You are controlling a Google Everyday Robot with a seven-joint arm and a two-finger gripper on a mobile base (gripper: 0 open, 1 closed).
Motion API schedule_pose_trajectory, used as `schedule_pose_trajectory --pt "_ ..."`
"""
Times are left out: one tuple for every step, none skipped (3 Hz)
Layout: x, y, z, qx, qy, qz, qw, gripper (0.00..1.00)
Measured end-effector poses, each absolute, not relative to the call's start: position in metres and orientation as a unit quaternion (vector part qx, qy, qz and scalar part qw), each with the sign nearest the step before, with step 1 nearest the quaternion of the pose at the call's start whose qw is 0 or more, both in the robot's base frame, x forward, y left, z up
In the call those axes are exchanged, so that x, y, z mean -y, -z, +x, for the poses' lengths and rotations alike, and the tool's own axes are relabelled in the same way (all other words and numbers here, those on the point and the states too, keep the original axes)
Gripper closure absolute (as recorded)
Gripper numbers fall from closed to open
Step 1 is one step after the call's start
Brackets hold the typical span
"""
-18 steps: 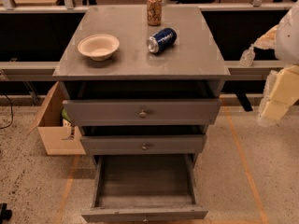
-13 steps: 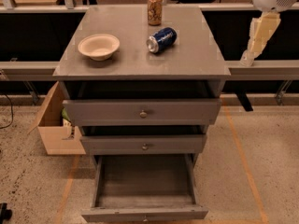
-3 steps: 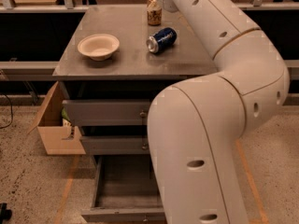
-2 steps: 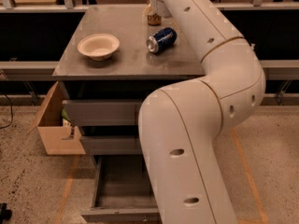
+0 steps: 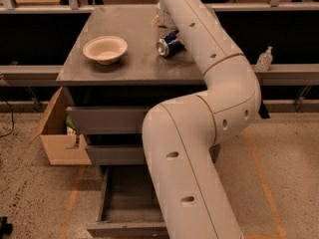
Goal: Place pepsi can into bottom drawer
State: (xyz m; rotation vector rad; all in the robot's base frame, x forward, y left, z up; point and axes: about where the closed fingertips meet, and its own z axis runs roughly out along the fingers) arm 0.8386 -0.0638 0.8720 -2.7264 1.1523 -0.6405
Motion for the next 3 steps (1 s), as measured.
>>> schedule_pose_trajectory --pt "0.077 -0.857 0.844 -0.394 0.211 -0.894 0.043 0.18" --pt "0.083 -0.851 0.844 -0.394 0.210 -0.894 0.035 0.41" --pt "0.087 -0.861 0.840 -0.377 0.211 -0.901 0.038 0.64"
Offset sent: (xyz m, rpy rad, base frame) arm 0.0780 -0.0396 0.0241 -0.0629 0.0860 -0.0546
